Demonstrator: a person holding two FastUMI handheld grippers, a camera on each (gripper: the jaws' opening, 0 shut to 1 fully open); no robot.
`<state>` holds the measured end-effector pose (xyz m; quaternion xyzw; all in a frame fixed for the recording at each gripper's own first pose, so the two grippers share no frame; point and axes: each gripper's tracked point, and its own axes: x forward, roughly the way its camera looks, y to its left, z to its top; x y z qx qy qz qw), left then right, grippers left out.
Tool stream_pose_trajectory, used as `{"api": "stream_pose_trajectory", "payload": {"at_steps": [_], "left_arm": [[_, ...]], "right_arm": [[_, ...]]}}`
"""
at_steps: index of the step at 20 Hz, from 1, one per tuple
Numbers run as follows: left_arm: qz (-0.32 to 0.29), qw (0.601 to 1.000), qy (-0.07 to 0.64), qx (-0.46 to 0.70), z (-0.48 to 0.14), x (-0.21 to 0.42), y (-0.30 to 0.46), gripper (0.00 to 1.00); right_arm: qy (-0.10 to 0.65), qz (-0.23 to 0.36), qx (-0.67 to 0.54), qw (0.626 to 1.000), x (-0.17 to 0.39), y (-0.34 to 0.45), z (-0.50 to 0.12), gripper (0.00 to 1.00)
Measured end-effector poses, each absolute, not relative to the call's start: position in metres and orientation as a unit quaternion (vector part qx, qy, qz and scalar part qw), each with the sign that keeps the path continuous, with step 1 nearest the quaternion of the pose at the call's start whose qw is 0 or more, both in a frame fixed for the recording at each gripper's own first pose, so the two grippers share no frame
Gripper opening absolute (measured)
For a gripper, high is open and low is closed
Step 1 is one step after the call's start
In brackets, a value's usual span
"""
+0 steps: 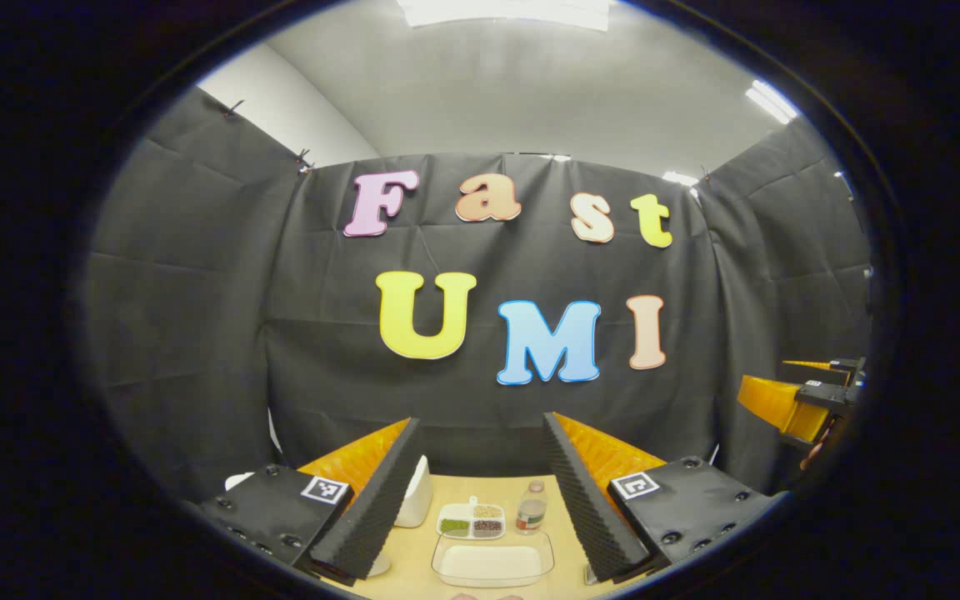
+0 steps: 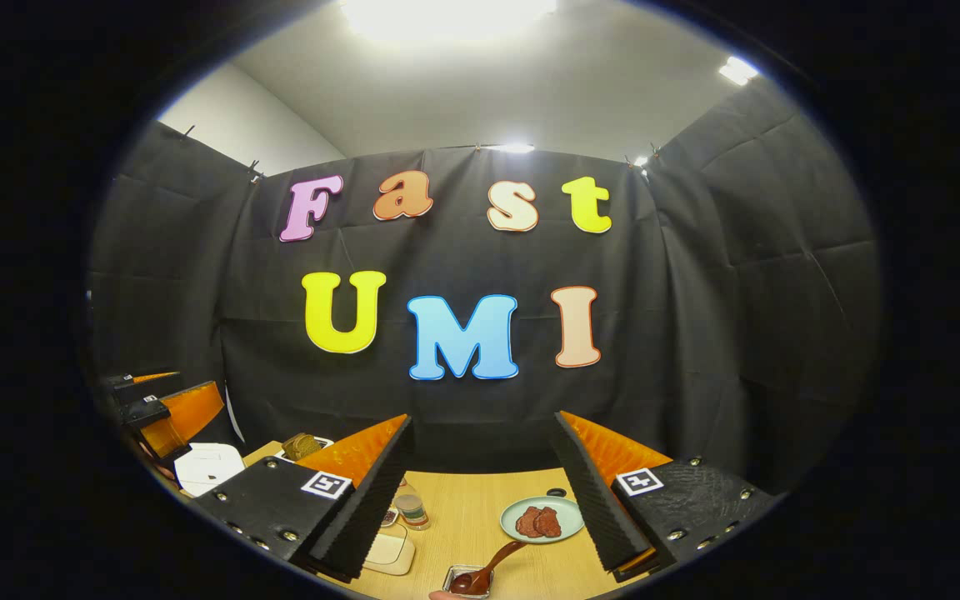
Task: Close the left gripper, press the button to open the rice cooker; take a wooden spoon from the chopstick holder with the right hand, scoop a spoonful of rice and pour it into the rice cooker, then put the wooden spoon back into the chopstick holder.
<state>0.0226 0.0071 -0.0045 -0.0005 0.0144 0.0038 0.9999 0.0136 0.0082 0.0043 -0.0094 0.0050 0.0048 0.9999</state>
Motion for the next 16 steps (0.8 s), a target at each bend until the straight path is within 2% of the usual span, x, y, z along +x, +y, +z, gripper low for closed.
{"api": "stream_pose_trajectory", "payload": {"at_steps": [10, 13, 16], "left_arm": [[0.021, 0.999, 0.031, 0.01, -0.023, 0.03, 0.05, 0.97], [0.015, 0.997, 0.067, -0.02, -0.054, 0.036, 0.072, 0.78], [0.035, 0.988, 0.133, -0.071, -0.111, 0.034, 0.11, 0.38]], "right_arm": [[0.025, 0.017, -0.011, 0.999, 0.021, 0.032, -0.015, 0.99], [0.036, 0.024, -0.012, 0.999, 0.022, 0.041, -0.026, 0.99], [0.046, 0.032, -0.015, 0.998, 0.025, 0.051, -0.034, 0.99]]}}
